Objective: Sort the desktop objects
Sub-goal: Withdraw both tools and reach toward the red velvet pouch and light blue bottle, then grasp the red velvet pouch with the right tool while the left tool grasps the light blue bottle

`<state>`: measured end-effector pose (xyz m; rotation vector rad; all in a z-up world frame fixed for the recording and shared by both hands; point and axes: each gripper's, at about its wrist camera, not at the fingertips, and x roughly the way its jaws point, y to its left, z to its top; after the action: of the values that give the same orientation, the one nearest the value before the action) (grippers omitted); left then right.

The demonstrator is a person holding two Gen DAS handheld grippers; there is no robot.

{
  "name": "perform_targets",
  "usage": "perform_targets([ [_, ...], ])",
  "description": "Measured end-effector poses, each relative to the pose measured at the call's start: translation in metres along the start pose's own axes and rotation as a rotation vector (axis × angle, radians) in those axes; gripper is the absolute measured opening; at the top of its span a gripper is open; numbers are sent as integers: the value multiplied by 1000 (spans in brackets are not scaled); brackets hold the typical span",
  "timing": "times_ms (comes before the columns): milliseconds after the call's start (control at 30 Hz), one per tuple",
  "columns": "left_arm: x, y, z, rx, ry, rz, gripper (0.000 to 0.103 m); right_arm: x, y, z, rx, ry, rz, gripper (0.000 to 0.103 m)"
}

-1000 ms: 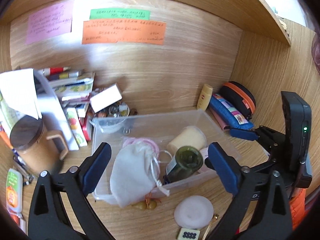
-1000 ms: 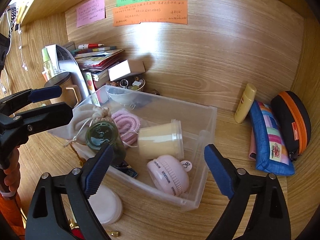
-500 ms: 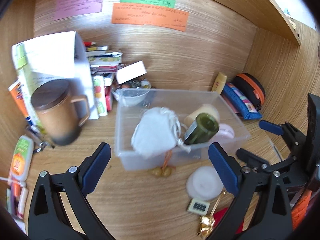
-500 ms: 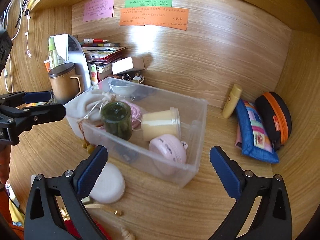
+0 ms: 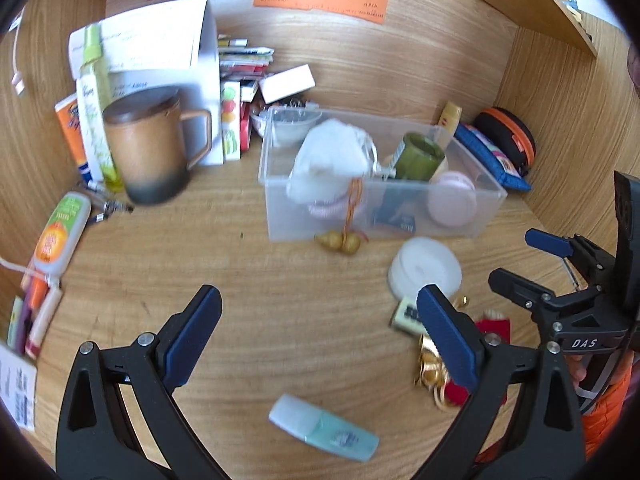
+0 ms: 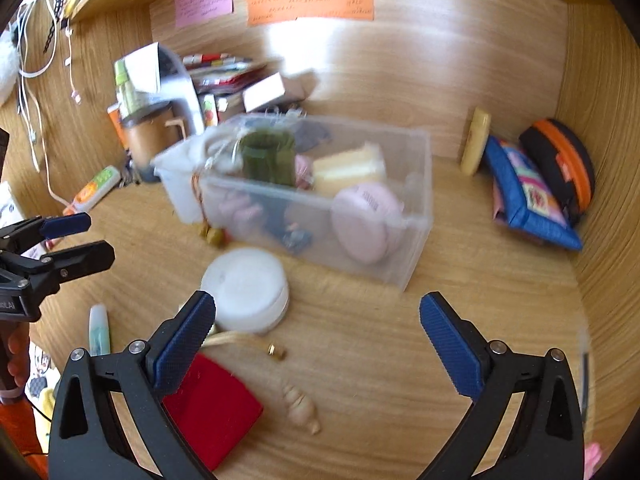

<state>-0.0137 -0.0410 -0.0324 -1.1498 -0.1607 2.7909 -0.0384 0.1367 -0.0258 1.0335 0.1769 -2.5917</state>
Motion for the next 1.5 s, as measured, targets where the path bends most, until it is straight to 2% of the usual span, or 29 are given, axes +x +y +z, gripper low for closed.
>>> perform_targets([
  [500,-6,-5,-50,-8,27,24,99,-19,32,-35,-55,1,111,102],
  [833,-10,23,-78,-118,34,-7,99,-19,55,-49,-100,25,148,102],
  [1067,-16,17,-86,-53,12,-51,99,-19,64,-60,-97,51,161,102],
  [1300,-14,17,-92,-19,-8,-33,99,-3,72,-66,-109,88,148,102],
  [1500,-13,11,-96,51,-22,-5,99,6,72,-67,-111,93,139,100],
])
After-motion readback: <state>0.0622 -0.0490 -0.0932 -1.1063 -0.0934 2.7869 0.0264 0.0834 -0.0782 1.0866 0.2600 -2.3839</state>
